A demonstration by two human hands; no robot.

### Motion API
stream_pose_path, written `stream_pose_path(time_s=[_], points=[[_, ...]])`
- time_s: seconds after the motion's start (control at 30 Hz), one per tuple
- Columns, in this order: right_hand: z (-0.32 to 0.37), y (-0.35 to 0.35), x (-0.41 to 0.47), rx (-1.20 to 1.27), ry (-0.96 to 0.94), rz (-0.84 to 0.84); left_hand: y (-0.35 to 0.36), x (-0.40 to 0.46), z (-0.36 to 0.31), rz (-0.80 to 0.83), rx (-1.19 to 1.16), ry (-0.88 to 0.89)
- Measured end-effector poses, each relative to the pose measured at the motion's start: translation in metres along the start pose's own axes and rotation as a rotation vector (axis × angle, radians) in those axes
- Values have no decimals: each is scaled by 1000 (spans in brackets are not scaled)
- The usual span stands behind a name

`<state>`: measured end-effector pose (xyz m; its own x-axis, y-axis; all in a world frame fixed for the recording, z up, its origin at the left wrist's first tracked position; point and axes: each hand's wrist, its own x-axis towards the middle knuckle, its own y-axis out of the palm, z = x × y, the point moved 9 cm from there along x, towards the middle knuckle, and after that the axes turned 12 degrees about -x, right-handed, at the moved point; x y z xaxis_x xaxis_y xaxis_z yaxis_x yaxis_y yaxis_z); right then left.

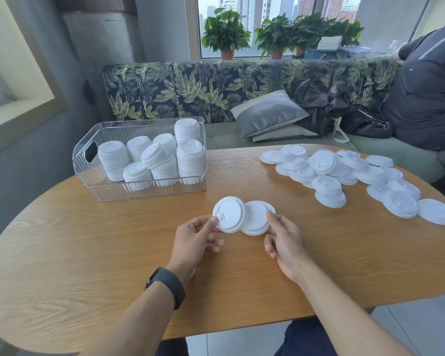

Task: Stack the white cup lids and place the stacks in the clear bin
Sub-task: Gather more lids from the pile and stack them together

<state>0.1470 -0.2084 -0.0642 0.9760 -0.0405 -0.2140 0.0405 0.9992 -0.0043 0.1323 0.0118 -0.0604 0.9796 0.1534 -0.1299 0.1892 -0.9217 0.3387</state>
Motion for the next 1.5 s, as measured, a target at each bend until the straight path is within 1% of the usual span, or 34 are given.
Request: stream_pose_path(time_s=[0.23, 0.4, 0.63, 0.8, 1.0, 1.1, 1.37, 1.5], points=[[-1, 18, -4, 58, 18, 172, 17, -5, 4, 107, 209, -32], [1, 25, -5, 43, 6, 242, 16, -5, 4, 95, 189, -51], [-1, 29, -4, -109, -25, 199, 13, -4, 4, 63, 113, -42], [4, 33, -10, -145, -63, 194, 8, -2, 3, 41, 60, -19], [3, 26, -9, -190, -56, 79, 3, -1, 2, 8, 31, 7], [7, 25, -12, -214, -94, 66, 2, -1, 3, 10, 41, 21], [5, 20, -9, -117, -87, 41, 8, -3, 4, 84, 113, 19], [4, 21, -8, -129, -103, 47, 10, -4, 2, 93, 111, 20]])
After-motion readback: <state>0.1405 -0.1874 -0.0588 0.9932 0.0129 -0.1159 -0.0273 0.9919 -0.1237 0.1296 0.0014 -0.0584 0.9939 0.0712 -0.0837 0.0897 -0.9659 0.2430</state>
